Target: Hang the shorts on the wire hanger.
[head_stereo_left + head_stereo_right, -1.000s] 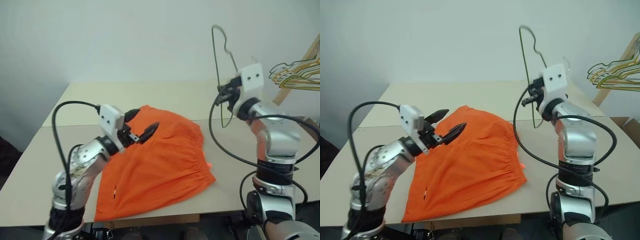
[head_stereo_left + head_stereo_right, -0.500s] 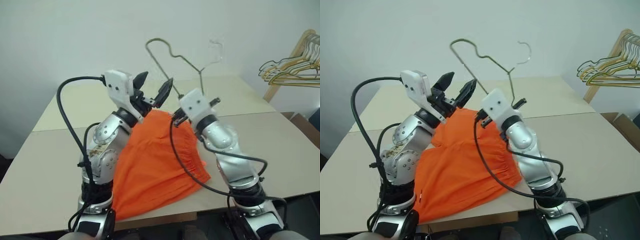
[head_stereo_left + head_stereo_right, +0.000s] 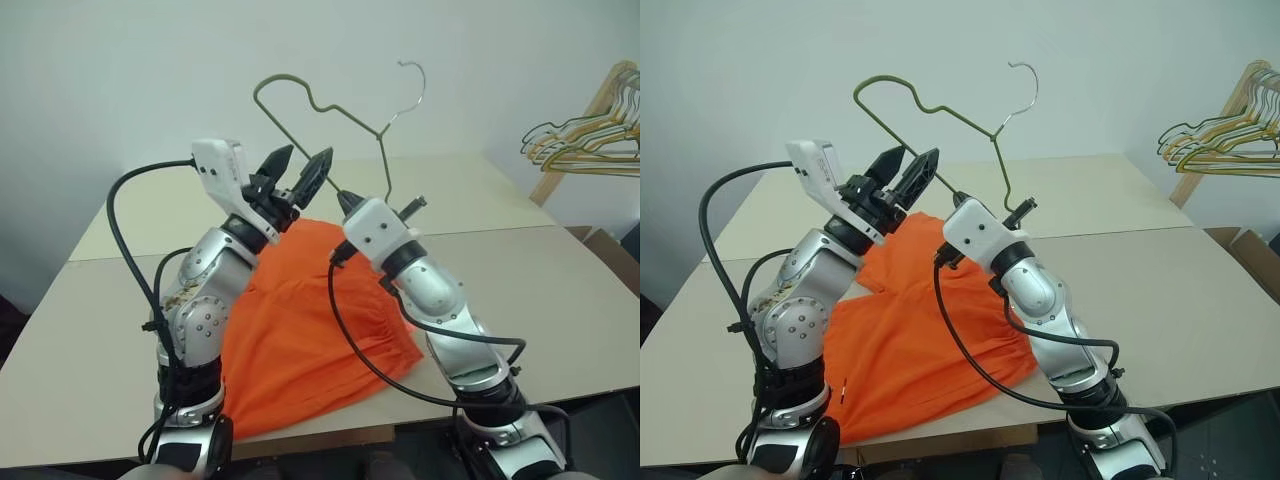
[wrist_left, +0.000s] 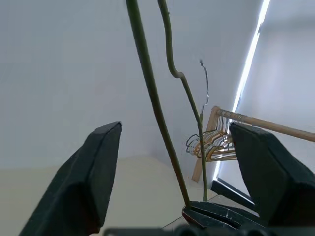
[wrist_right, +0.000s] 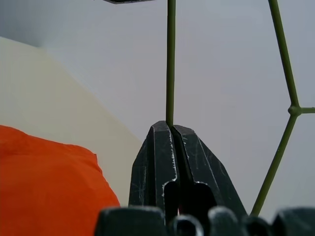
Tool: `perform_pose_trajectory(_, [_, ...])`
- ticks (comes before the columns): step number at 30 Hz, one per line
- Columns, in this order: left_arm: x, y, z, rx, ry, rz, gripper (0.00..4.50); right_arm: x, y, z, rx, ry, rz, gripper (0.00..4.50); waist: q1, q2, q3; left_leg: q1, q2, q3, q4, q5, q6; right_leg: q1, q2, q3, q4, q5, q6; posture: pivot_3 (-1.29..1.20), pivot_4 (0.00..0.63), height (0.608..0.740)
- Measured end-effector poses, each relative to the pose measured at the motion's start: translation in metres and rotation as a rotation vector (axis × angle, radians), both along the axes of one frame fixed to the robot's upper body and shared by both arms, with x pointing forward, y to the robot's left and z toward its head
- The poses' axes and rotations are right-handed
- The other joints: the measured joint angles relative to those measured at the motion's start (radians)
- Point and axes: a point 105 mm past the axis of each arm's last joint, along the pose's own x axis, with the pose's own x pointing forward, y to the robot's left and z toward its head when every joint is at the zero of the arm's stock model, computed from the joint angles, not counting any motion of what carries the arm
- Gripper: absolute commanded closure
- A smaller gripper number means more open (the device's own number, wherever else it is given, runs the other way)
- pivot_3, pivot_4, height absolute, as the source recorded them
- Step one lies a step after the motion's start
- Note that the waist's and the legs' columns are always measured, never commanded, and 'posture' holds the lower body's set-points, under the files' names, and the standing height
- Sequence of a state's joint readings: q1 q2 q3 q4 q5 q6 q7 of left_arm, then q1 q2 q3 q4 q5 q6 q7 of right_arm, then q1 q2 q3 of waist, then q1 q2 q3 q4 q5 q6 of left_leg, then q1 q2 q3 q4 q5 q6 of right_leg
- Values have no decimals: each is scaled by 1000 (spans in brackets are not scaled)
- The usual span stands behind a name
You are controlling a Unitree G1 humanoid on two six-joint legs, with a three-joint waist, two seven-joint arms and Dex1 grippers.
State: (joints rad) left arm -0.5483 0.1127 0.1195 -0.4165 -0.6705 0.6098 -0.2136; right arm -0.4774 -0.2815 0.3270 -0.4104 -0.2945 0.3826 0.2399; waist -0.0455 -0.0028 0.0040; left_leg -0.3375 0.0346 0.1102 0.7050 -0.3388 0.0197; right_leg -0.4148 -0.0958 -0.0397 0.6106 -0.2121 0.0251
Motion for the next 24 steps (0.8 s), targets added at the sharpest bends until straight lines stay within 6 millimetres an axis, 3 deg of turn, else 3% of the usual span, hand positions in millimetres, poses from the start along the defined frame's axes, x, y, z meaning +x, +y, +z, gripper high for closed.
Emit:
perform_pose_trajectory(9, [1,-1,0,-3,-12,-11,4463,-2,3,-4,-3,12,9,4500,-1,0,0,0,0,0,0,0,0,0,0,0,0,0,0,-12,0,740])
perform_pose_trajectory(18, [1,-6,-6,78,-53,-6,4489,0,1,-11,-45,31,21,4500,-2,0,0,0,0,0,0,0,0,0,0,0,-1,0,0,-17,0,740])
perform_pose_trajectory(24, [4,-3,-13,126,-74,29,4500,-10,8,-11,-134,-6,122,2657,-5,0,0,1,0,0,0,0,0,1,1,0,-1,0,0,-19,0,740])
